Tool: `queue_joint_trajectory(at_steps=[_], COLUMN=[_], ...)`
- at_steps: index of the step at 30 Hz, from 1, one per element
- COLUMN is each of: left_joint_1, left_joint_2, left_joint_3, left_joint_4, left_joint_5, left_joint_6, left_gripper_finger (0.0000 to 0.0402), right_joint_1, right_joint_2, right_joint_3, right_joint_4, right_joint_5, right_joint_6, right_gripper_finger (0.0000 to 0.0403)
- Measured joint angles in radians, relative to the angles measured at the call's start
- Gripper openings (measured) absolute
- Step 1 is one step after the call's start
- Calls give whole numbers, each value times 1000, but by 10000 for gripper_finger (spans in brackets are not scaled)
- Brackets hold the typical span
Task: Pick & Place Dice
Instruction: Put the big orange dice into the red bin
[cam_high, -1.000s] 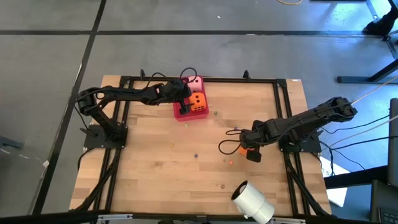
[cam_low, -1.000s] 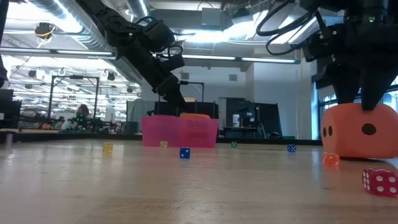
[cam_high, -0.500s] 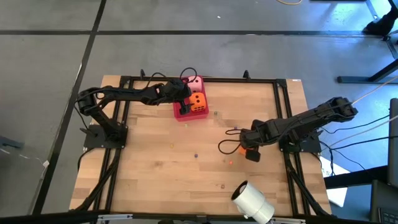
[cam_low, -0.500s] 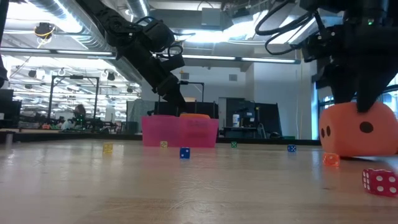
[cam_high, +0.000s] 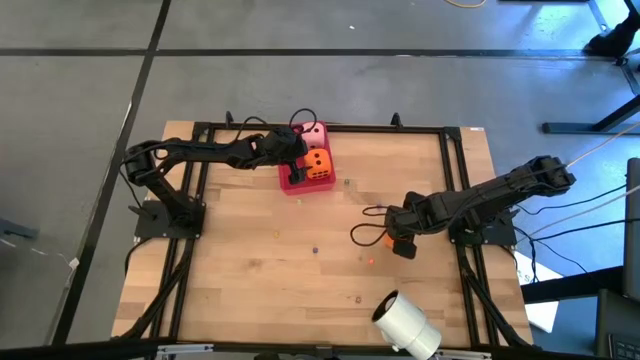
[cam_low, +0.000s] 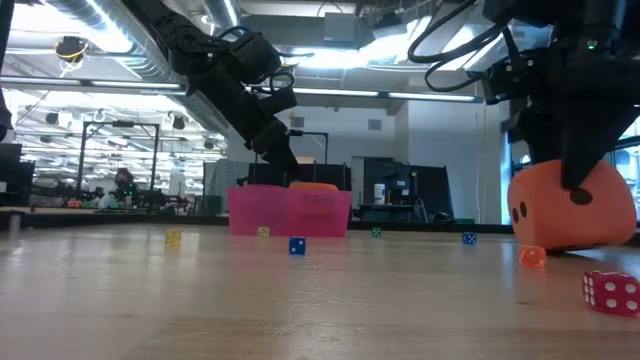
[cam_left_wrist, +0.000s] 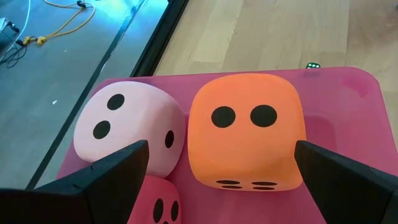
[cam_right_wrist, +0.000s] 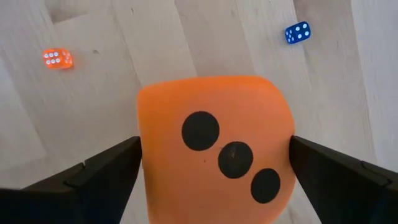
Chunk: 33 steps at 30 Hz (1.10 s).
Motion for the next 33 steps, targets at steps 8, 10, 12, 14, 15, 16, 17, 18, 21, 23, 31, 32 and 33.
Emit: queue_joint_trajectory(at_steps=[8, 10, 12, 14, 15, 16, 17, 18, 21, 23, 31, 32, 33], left_joint_1=[0, 0, 0, 0, 0, 0, 0, 0, 0, 0, 0, 0, 0], left_joint_2=[0, 0, 0, 0, 0, 0, 0, 0, 0, 0, 0, 0, 0], left_joint_3=[0, 0, 0, 0, 0, 0, 0, 0, 0, 0, 0, 0, 0], left_joint_4=[0, 0, 0, 0, 0, 0, 0, 0, 0, 0, 6, 6, 6], left_joint_5=[0, 0, 0, 0, 0, 0, 0, 0, 0, 0, 0, 0, 0], left_joint_6=[0, 0, 0, 0, 0, 0, 0, 0, 0, 0, 0, 0, 0], left_gripper_finger=[400, 400, 400, 400, 400, 400, 400, 400, 400, 400, 400, 400, 400], right_joint_1=[0, 0, 0, 0, 0, 0, 0, 0, 0, 0, -1, 0, 0], right_joint_2=[0, 0, 0, 0, 0, 0, 0, 0, 2, 7, 6, 6, 6], right_joint_3=[0, 0, 0, 0, 0, 0, 0, 0, 9, 31, 124, 125, 125], right_joint_4=[1, 1, 1, 1, 1, 1, 2, 3, 5, -1, 58, 62, 58], right_joint_5=[-1, -1, -1, -1, 0, 2, 5, 7, 11, 11, 25, 27, 27], right_joint_6=[48, 49, 49, 49, 49, 49, 49, 48, 46, 45, 21, 20, 19], right_gripper_finger=[343, 322, 307, 299, 297, 296, 295, 295, 294, 293, 266, 259, 251])
